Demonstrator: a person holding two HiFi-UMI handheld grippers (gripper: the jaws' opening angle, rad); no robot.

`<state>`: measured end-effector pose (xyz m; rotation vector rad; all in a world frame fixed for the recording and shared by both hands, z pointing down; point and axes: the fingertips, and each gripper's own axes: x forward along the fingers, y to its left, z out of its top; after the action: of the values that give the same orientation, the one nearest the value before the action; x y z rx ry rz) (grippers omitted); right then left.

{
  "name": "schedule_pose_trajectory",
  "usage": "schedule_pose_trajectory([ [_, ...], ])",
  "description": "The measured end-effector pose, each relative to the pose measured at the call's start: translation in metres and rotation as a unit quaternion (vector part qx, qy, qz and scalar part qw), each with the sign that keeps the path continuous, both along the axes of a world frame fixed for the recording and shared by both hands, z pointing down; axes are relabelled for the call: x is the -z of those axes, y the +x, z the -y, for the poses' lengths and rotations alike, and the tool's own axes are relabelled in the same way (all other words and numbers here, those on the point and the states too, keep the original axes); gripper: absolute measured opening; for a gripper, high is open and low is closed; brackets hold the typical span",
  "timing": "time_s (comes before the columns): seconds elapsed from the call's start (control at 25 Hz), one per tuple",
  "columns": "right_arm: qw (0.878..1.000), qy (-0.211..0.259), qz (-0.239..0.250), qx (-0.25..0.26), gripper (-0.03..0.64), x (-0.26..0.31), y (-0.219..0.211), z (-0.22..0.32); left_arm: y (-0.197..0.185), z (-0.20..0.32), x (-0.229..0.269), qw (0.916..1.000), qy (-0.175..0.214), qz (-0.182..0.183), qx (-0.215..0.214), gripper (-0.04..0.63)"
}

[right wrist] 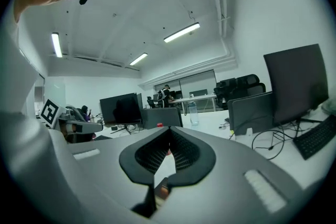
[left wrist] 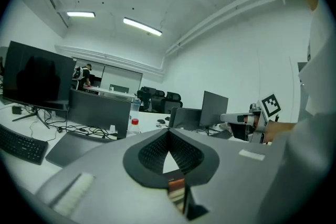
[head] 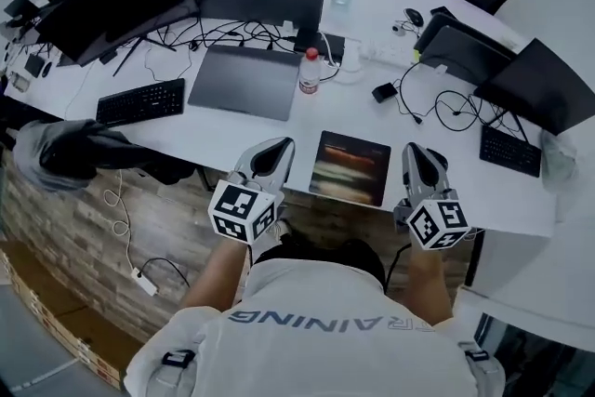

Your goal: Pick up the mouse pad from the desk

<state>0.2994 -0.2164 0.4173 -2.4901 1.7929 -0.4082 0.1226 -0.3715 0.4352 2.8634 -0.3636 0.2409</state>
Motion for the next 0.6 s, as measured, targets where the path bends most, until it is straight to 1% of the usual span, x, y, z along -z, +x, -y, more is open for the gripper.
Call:
schedule_pose_trajectory([
  [0.12,1.0,-0.012,0.016,-0.015,0.009,-0.013,0.009,-0.016,0.016,-0.008,-0.009,0.9998,-0.005,0.011,-0.017,0.002],
  [0.28,1.0,-0.017,0.021,-0.011,0.009,-0.02,0.02,-0.029,0.034,-0.023,-0.026,0.9988,-0.011,0.041,-0.025,0.005],
  [0.36,0.999,-0.02,0.034,-0.008,0.009,-0.029,0.026,-0.038,0.04,-0.036,-0.036,0.998,-0.015,0.053,-0.03,0.014],
  [0.48,0.998,-0.029,0.06,0.005,0.009,-0.046,0.024,-0.043,0.046,-0.055,-0.051,0.9963,-0.024,0.068,-0.046,0.071],
  [0.6,0.997,-0.034,0.073,0.021,0.009,-0.055,0.017,-0.04,0.052,-0.069,-0.081,0.9914,-0.027,0.108,-0.07,0.154],
])
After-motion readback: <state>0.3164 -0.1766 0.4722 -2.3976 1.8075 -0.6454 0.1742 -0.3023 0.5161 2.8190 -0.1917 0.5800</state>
